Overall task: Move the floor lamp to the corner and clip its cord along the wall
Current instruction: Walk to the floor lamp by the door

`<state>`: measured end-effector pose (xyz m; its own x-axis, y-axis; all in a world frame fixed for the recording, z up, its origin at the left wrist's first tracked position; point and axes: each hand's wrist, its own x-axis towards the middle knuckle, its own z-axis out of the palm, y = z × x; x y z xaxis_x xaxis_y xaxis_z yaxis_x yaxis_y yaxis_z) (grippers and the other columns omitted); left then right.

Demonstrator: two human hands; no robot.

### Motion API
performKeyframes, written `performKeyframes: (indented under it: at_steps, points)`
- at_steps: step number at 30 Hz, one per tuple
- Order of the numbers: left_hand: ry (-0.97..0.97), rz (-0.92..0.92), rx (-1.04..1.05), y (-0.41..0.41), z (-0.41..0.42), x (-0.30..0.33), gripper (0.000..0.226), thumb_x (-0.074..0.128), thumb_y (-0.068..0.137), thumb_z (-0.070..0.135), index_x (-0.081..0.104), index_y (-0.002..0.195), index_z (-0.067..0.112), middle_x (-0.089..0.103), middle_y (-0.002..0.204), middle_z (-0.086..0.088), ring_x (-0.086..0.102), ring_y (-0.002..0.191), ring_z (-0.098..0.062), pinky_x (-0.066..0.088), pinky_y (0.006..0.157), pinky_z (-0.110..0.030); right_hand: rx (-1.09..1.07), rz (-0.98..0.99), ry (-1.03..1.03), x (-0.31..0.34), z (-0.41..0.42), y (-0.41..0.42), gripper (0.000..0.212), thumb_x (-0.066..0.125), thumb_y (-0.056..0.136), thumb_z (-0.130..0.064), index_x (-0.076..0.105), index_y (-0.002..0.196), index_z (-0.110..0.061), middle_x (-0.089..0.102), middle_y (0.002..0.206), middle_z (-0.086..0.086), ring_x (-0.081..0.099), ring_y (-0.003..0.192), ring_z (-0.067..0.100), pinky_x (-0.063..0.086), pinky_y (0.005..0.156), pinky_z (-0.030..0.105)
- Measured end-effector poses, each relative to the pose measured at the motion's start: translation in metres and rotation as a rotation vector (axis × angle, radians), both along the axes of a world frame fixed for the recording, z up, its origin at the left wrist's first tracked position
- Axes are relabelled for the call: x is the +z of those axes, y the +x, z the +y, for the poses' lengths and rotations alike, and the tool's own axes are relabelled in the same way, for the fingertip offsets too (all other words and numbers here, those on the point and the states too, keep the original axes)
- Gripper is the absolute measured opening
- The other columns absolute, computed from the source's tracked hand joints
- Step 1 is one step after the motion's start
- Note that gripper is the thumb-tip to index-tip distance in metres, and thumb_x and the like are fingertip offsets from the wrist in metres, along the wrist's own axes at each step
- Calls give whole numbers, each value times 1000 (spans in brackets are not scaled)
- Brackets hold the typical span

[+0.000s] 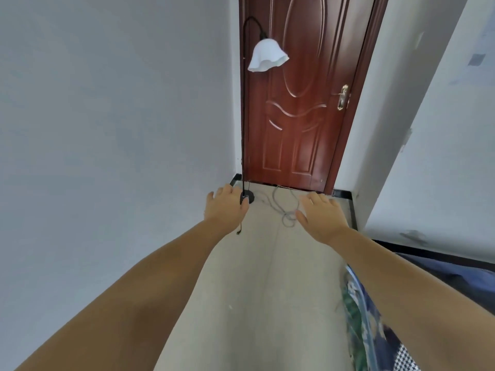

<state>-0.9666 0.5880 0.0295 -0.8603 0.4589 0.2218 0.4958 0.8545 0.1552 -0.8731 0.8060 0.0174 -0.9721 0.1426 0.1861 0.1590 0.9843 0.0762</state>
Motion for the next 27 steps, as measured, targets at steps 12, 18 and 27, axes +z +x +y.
performKeyframes:
  at_steps: [12,18,27]
  points:
    - [92,-58,23,-257,145,-27,36,34,95,31,54,117,10,58,113,-12,53,102,-27,38,91,-40,28,-25,-26,-21,131,-251,39,32,100,-37,46,129,-15,54,127,7,49,114,27,38,90,40]
    - [84,-81,21,-408,225,-24,39,32,96,34,53,119,10,57,116,-13,53,105,-28,40,92,-42,-35,-19,-97,-9,207,-375,47,31,100,-38,36,142,-17,49,137,6,46,123,27,40,99,43]
    - [92,-192,-61,-556,381,-52,40,33,96,34,51,121,10,56,116,-13,52,107,-29,42,95,-47,-116,-90,-126,-36,362,-519,47,34,99,-39,38,140,-17,49,137,8,46,123,28,40,100,45]
